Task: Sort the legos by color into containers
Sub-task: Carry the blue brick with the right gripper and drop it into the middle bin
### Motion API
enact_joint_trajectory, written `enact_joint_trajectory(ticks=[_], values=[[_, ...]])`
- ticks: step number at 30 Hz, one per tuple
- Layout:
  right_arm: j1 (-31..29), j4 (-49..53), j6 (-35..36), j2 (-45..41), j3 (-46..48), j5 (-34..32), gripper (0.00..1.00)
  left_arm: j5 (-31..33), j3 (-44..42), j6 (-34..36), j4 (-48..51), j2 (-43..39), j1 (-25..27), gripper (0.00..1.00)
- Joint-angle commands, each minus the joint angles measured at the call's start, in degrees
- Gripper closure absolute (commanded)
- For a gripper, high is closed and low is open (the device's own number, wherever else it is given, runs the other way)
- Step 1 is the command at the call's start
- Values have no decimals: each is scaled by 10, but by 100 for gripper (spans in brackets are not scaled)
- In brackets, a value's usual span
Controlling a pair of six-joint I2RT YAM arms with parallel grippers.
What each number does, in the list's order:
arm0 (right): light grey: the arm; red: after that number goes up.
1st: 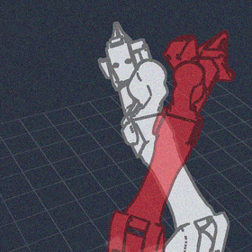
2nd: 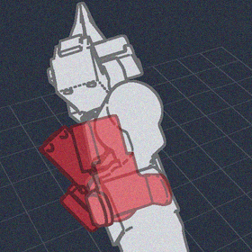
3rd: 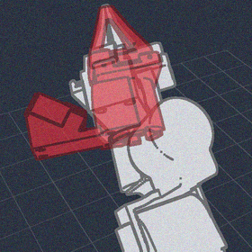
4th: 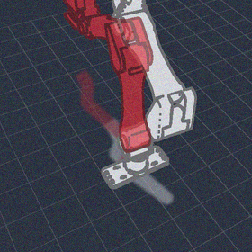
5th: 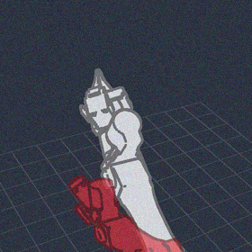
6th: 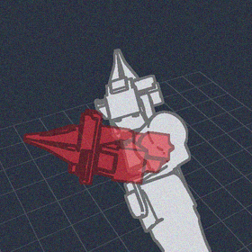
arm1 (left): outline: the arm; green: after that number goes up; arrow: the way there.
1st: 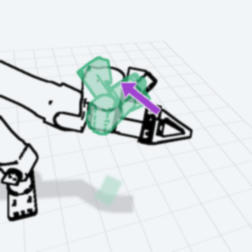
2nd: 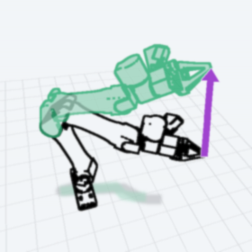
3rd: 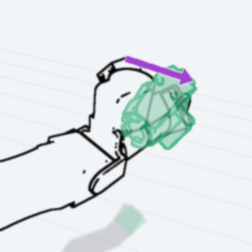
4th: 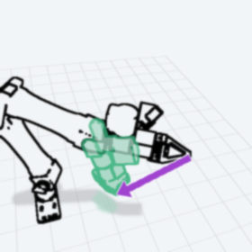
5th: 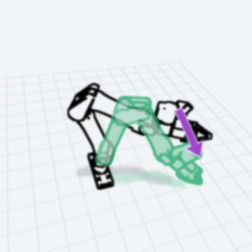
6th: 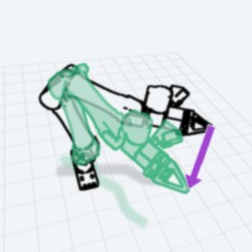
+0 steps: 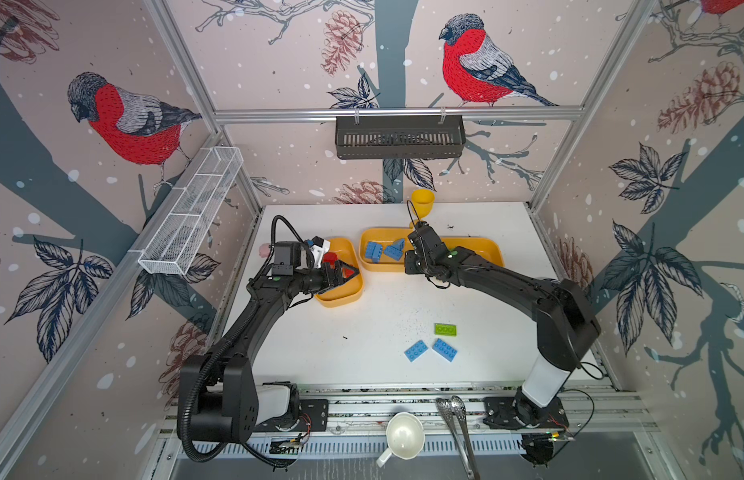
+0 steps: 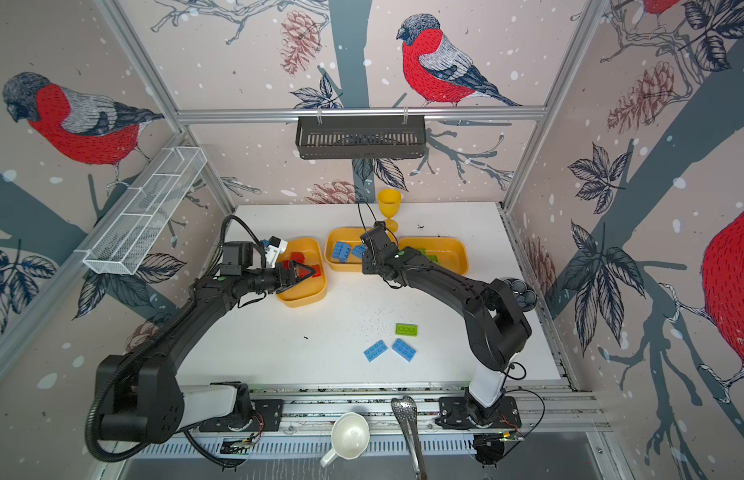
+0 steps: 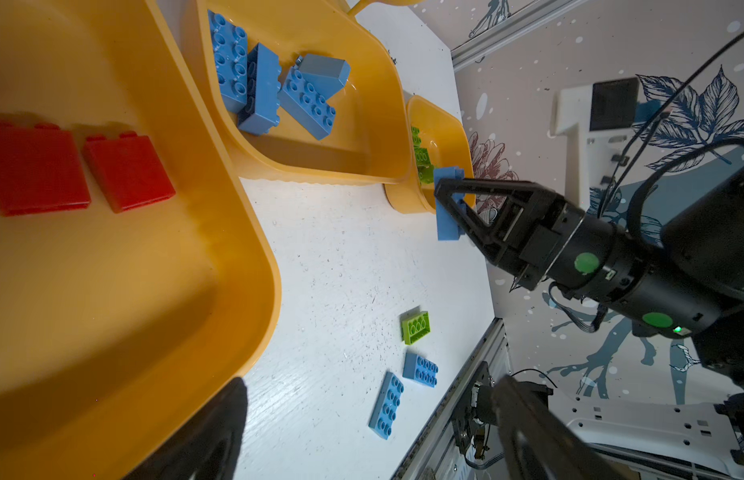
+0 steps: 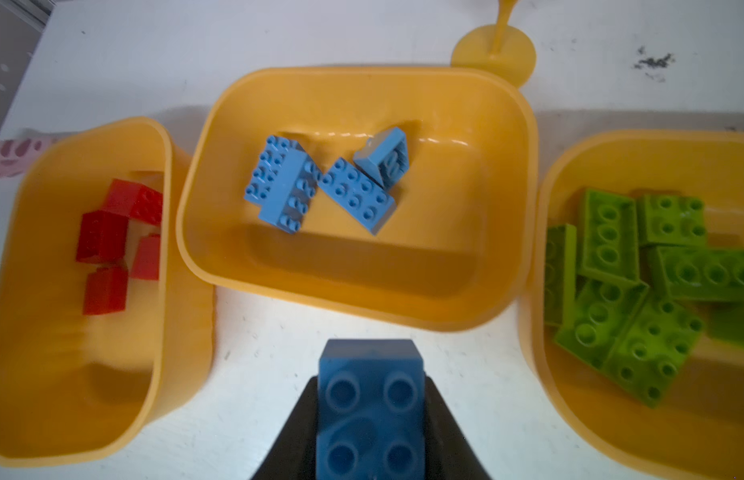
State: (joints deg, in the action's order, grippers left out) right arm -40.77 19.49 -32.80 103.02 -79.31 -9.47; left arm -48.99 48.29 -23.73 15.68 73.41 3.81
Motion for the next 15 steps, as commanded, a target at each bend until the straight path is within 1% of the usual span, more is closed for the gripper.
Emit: enact_joint_trajectory(ticks=[1,3,6,11,15], values=[[12,25,15,42,-54,-2,71,1,1,12,-2,-7,0,8],[23,40,13,72,-88,1,71,3,-4,13,0,-14,-2,8],[38,34,11,106,-114,4,71,5,-12,10,1,-25,-2,8],[57,39,31,176,-173,8,71,4,-24,8,0,-32,-2,8],[68,37,38,215,-203,8,71,4,-21,11,5,-30,-3,8]])
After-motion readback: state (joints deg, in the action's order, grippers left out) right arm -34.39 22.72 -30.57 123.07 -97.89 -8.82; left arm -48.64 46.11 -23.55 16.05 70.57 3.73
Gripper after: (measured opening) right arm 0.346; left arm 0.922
